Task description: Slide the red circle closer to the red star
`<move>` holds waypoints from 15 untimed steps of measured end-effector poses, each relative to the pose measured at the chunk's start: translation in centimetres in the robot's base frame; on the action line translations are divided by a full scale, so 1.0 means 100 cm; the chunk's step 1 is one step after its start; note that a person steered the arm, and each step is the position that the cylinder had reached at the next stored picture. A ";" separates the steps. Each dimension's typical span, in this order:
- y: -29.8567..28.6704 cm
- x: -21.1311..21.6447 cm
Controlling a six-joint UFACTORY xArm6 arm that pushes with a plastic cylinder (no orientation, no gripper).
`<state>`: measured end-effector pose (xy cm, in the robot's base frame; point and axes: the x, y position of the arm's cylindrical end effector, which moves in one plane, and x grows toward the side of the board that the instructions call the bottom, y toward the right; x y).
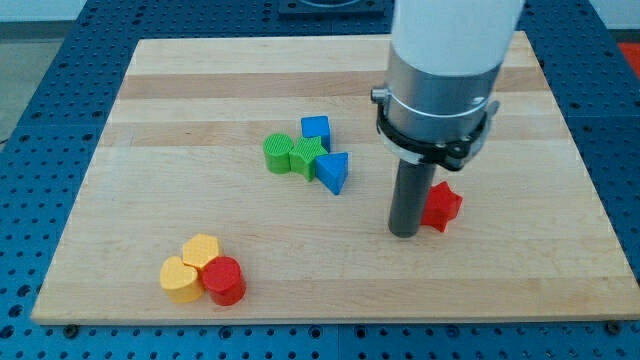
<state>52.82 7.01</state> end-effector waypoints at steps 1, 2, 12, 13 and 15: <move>0.000 -0.011; 0.016 -0.020; 0.021 -0.187; 0.011 -0.191; 0.010 -0.193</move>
<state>33.53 8.05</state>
